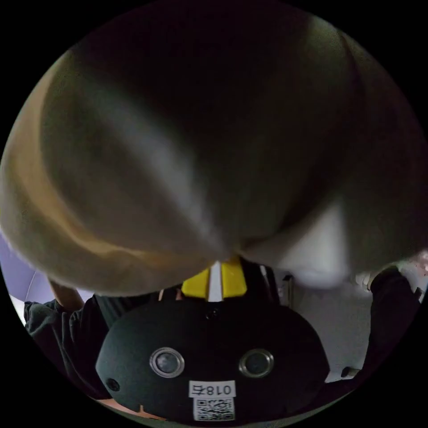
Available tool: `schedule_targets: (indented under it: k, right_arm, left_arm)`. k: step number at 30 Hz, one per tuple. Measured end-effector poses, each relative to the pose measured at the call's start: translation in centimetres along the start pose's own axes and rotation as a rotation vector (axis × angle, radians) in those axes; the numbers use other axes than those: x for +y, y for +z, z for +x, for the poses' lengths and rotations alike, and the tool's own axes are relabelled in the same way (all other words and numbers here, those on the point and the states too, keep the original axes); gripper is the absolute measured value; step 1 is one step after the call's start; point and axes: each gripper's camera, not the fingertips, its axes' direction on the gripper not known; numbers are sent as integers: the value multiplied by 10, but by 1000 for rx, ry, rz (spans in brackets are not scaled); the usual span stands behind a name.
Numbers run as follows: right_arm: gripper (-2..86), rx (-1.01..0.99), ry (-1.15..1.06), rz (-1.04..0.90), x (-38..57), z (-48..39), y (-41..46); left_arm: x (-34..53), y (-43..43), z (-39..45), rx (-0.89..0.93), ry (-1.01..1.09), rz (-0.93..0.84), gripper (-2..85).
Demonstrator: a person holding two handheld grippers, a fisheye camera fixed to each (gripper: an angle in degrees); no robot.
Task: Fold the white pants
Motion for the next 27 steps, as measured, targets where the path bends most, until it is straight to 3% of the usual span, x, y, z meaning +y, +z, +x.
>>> schedule_targets:
  k: [5,8,13,22,27]
  right_arm:
    - [-7,-230,100,-100,49,-14,-40]
    - [-9,-389,7,84,96,-44,-107]
    - [-9,-547,-301,569,203,-103,-245]
    - [-9,-347,-819,939,341,-265,-413]
    - [-9,-190,-928,991,367,-334,-454]
  left_arm:
    - [-3,-37,9,-55,37,67,-9]
    - [2,-75,17,-70,66,156,-10]
    - [16,-137,28,-28,92,317,-10]
    - [-8,-259,144,-19,363,558,-9]
    - [-74,-294,193,-14,482,590,-10]
